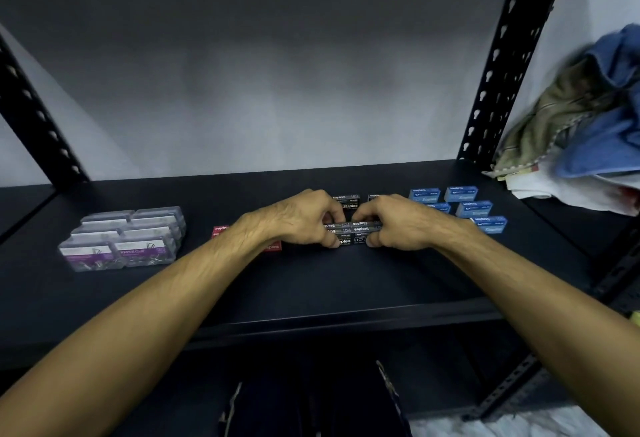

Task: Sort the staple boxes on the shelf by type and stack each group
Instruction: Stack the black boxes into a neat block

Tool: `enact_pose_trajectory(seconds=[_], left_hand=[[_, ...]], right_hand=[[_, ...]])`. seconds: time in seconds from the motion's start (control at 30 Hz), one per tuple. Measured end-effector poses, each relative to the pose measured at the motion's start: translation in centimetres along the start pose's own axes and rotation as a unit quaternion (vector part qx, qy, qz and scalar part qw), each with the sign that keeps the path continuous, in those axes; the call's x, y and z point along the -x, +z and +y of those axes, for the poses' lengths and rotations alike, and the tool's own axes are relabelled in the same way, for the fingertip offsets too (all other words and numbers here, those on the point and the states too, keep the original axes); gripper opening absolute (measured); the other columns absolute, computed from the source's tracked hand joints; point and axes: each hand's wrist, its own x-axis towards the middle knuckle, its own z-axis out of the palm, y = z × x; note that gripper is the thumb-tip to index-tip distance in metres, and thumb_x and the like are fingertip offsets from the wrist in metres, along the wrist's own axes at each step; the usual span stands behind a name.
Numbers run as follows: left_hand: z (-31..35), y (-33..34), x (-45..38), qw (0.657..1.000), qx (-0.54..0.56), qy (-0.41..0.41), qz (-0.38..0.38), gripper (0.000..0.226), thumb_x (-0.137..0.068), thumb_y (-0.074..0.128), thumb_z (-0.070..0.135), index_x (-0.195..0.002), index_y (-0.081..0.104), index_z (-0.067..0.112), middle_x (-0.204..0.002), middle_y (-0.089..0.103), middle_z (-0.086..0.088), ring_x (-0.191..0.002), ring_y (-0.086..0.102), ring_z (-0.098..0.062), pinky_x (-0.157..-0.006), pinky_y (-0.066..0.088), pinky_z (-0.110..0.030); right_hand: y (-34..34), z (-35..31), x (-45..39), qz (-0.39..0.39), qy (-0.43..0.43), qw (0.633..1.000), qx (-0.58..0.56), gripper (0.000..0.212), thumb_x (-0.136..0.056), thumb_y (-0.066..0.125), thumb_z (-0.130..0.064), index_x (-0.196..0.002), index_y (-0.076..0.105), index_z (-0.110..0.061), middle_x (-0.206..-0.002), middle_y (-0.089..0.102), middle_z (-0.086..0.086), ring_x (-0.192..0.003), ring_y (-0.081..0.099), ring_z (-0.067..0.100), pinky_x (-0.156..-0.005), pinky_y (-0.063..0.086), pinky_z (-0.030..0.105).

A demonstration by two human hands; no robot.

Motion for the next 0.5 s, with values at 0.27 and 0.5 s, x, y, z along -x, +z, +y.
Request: enact_pose_trajectory(seconds=[0.27, 0.5], left_hand=[[-0.7, -3.6, 0.1, 0.986, 0.114, -0.028, 0.114, 0.021, -0.090, 0.066, 0.042, -0.095, 0.073, 0.023, -0.082, 0.070, 0.008, -0.056, 0.063, -0.004, -0.059, 0.046, -0.020], [-0.9, -2.6, -3.3, 0.989, 0.102, -0.031, 0.107, 0.022, -0.098, 0.057, 0.029, -0.113, 0.068, 0.017, -0.101, 0.070, 0.004, -0.055, 0.064, -0.012, -0.049, 0.043, -0.014]], right_hand=[[-2.9, 1.8, 0.2, 0.101, 0.048, 0.991, -0.070, 0.043, -0.088, 0.065, -0.041, -0.130, 0.060, -0.028, -0.123, 0.065, -0.005, -0.106, 0.060, 0.011, -0.094, 0.046, 0.029], [-2.6, 2.8, -2.3, 0.116, 0.087, 0.989, -0.013, 0.043, -0.098, 0.049, -0.017, -0.141, 0.052, -0.014, -0.144, 0.054, 0.007, -0.132, 0.049, 0.023, -0.107, 0.037, 0.029]])
